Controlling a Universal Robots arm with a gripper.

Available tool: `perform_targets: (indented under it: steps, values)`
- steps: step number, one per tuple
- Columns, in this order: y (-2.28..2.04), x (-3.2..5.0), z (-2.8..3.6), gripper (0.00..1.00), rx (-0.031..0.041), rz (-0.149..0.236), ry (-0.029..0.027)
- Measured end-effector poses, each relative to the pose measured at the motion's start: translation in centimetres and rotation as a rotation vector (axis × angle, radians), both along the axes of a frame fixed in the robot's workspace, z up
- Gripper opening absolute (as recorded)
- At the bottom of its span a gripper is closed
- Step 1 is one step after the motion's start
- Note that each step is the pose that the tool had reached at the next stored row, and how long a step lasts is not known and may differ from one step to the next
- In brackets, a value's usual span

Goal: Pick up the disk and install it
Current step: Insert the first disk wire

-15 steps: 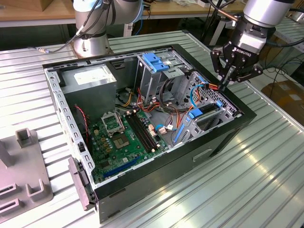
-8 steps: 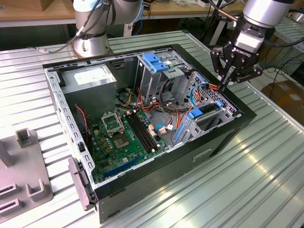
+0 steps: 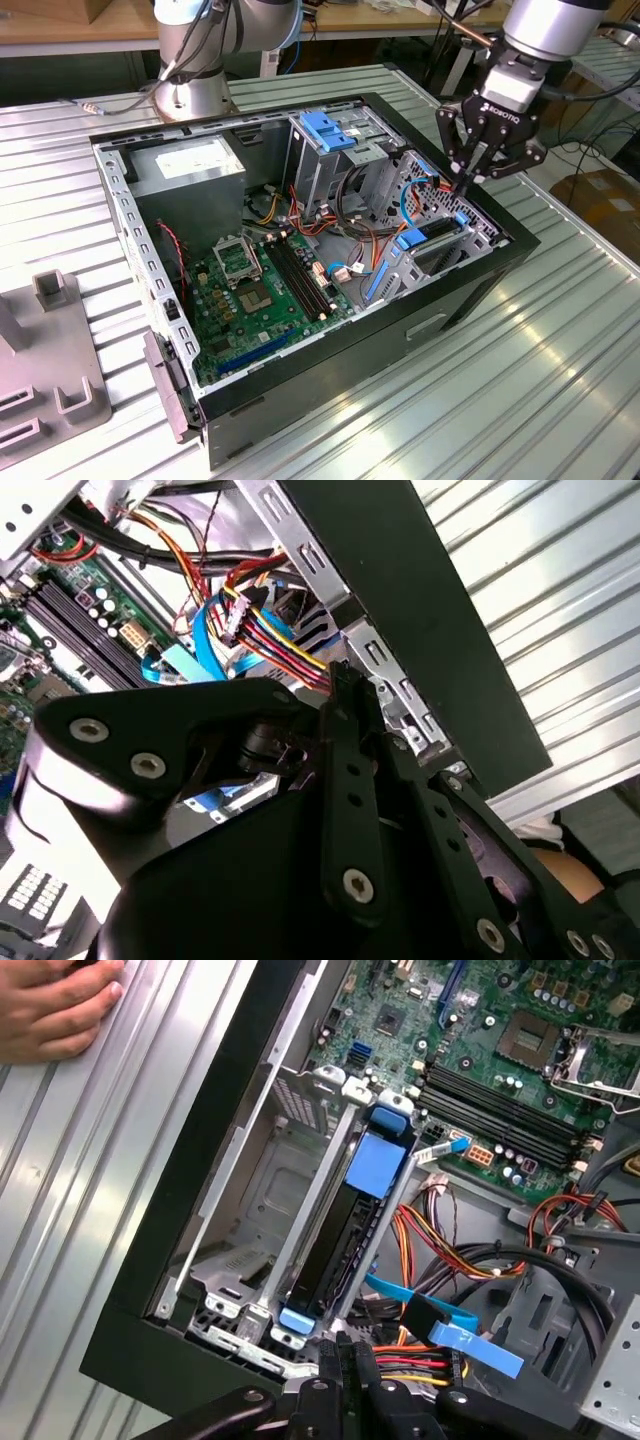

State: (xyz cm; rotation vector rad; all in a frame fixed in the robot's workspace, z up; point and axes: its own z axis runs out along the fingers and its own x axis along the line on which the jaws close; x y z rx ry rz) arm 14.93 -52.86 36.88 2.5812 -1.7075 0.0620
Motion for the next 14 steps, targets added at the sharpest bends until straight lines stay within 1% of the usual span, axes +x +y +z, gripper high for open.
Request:
perform_targets:
  steps: [2,3,7,10,11,12,14]
  values:
    - [0.00,0.00,-0.04,0.16,-0.0012,-0.028,0.0000]
    - [0.00,0.00,-0.08,0.16,-0.0021,-0.054,0.0000]
    - [0.00,0.00,-0.17,0.16,-0.0043,-0.113,0.0000]
    - [0.00,0.00,-0.26,0.16,-0.0064,-0.166,0.0000]
    - [0.00,0.00,-0.28,0.16,-0.0068,-0.178,0.0000]
    - [0.00,0.00,-0.32,0.16,-0.0078,-0.203,0.0000]
    - [0.00,0.00,-0.37,0.16,-0.0088,-0.230,0.0000]
